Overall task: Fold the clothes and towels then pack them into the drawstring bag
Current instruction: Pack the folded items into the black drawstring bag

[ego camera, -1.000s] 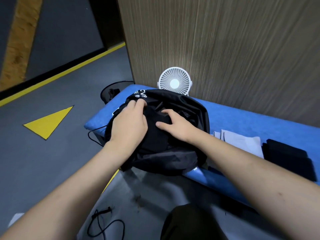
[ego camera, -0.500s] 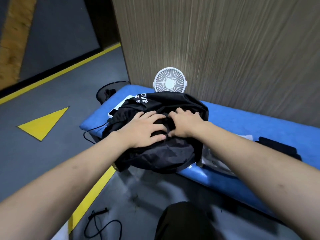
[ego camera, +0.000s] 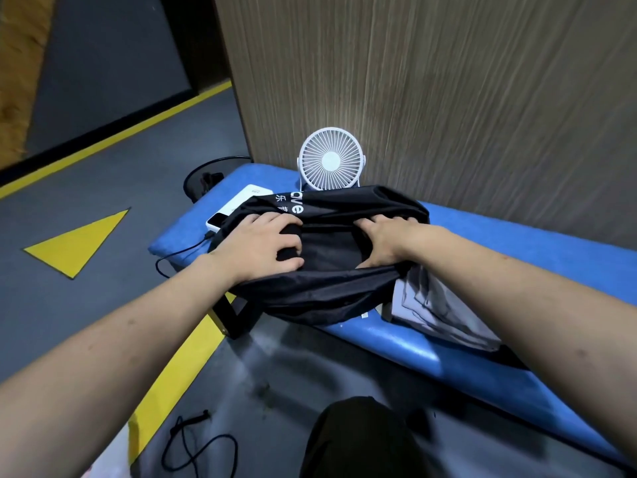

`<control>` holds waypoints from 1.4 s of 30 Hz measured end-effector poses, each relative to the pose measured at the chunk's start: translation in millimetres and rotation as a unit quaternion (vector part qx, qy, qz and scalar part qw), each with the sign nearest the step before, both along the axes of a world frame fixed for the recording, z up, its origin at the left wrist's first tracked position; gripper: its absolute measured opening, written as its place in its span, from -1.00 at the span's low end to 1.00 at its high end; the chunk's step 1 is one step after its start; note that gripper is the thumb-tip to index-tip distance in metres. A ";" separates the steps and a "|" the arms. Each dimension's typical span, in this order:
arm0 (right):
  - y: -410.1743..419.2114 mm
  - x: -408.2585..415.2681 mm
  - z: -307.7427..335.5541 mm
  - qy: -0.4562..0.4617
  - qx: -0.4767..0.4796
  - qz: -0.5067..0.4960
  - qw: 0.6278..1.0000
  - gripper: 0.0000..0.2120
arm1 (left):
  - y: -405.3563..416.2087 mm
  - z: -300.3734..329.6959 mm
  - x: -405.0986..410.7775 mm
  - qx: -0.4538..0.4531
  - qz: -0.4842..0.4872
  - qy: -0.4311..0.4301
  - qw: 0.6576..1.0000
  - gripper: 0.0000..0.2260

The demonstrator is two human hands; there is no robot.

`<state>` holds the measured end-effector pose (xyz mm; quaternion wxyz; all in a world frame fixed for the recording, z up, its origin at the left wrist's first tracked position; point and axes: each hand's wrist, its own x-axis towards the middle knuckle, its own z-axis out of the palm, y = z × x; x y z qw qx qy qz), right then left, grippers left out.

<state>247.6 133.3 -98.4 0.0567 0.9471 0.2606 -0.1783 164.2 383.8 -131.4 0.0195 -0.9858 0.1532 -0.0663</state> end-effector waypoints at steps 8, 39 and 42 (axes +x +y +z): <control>-6.0 -4.0 18.3 0.072 0.184 0.044 0.979 -0.26 | -16.1 18.3 -6.5 -0.063 0.013 0.043 0.997 -0.44; -105.1 -24.8 28.9 0.169 -0.047 -0.056 0.983 -0.24 | -221.6 2.1 -86.8 -0.251 0.012 0.039 0.967 -0.78; -106.8 -19.3 27.1 0.212 0.001 -0.079 0.974 -0.45 | -219.4 0.2 -87.8 -0.266 0.019 0.034 0.963 -0.80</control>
